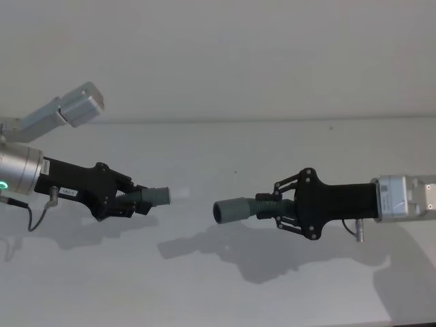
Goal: Use both hands to pick up one end of the pipe from the table, align the ends, and insert them.
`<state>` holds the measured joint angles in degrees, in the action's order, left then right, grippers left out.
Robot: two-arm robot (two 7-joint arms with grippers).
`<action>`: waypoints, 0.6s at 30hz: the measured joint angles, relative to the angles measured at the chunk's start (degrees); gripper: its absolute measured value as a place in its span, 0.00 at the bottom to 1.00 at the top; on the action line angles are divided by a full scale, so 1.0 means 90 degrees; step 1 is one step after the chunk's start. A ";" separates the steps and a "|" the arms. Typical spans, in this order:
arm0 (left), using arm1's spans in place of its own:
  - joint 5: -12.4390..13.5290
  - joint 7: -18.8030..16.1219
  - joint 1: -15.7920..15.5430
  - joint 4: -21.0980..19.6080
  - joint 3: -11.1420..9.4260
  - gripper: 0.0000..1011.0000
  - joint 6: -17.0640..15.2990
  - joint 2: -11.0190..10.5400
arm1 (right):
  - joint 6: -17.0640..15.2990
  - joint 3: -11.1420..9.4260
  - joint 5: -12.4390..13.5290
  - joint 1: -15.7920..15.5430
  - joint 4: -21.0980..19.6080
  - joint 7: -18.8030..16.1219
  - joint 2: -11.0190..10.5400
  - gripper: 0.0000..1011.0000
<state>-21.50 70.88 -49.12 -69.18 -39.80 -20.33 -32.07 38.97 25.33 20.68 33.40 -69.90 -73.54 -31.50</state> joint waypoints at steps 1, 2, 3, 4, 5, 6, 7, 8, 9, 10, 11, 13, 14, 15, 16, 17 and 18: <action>0.0000 0.0000 0.0000 0.0000 0.0000 0.33 0.0000 0.0000 | 0.0000 0.0000 0.0000 0.0000 0.0000 0.0000 0.0000 0.20; 0.0000 0.0000 0.0000 0.0000 0.0000 0.33 0.0000 0.0000 | 0.0031 0.0004 -0.0087 0.0026 0.0019 0.0042 0.0006 0.20; 0.0000 0.0000 0.0000 0.0000 0.0000 0.33 0.0000 0.0000 | 0.0049 0.0005 -0.0146 0.0036 0.0026 0.0072 0.0009 0.20; 0.0000 0.0000 0.0000 0.0000 0.0000 0.33 0.0000 0.0000 | 0.0069 0.0005 -0.0230 0.0052 0.0039 0.0124 0.0015 0.20; 0.0000 0.0000 0.0000 0.0000 0.0000 0.33 0.0000 0.0000 | 0.0080 0.0005 -0.0269 0.0060 0.0045 0.0151 0.0017 0.20; 0.0000 0.0000 0.0000 0.0000 0.0000 0.33 0.0000 0.0000 | 0.0090 0.0005 -0.0310 0.0068 0.0051 0.0180 0.0021 0.20; 0.0000 0.0000 0.0000 0.0000 0.0000 0.33 0.0000 0.0000 | 0.0102 0.0004 -0.0364 0.0074 0.0055 0.0208 0.0024 0.20; 0.0000 0.0000 0.0000 0.0000 0.0000 0.33 0.0000 0.0000 | 0.0111 0.0000 -0.0437 0.0083 0.0066 0.0273 0.0030 0.20; 0.0000 0.0000 0.0000 0.0000 0.0000 0.33 0.0000 0.0000 | 0.0117 -0.0003 -0.0474 0.0087 0.0070 0.0302 0.0032 0.20; 0.0000 0.0000 0.0000 0.0000 0.0000 0.33 0.0000 0.0000 | 0.0132 -0.0009 -0.0547 0.0096 0.0080 0.0361 0.0036 0.20; 0.0000 0.0000 0.0000 0.0000 0.0000 0.33 0.0000 0.0000 | 0.0137 -0.0012 -0.0580 0.0099 0.0086 0.0390 0.0038 0.20; 0.0000 0.0000 0.0000 0.0000 0.0000 0.33 0.0000 0.0000 | 0.0148 -0.0018 -0.0642 0.0103 0.0096 0.0448 0.0041 0.20; 0.0000 0.0000 0.0000 0.0000 0.0000 0.33 0.0000 0.0000 | 0.0156 -0.0023 -0.0703 0.0107 0.0108 0.0507 0.0048 0.20; 0.0000 0.0000 0.0000 0.0000 0.0000 0.33 0.0000 0.0000 | 0.0161 -0.0027 -0.0727 0.0109 0.0115 0.0533 0.0052 0.20; 0.0000 0.0000 0.0000 0.0000 0.0000 0.33 0.0000 0.0000 | 0.0170 -0.0029 -0.0759 0.0111 0.0121 0.0564 0.0055 0.20; 0.0000 0.0000 0.0000 0.0000 0.0000 0.33 0.0000 0.0000 | 0.0176 -0.0030 -0.0778 0.0113 0.0127 0.0588 0.0059 0.20; 0.0000 0.0000 0.0000 0.0000 0.0000 0.33 0.0000 0.0000 | 0.0188 -0.0030 -0.0820 0.0115 0.0138 0.0626 0.0065 0.20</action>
<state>-21.50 70.88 -49.12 -69.18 -39.80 -20.33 -32.07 40.66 25.06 13.30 34.43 -68.66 -67.91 -30.91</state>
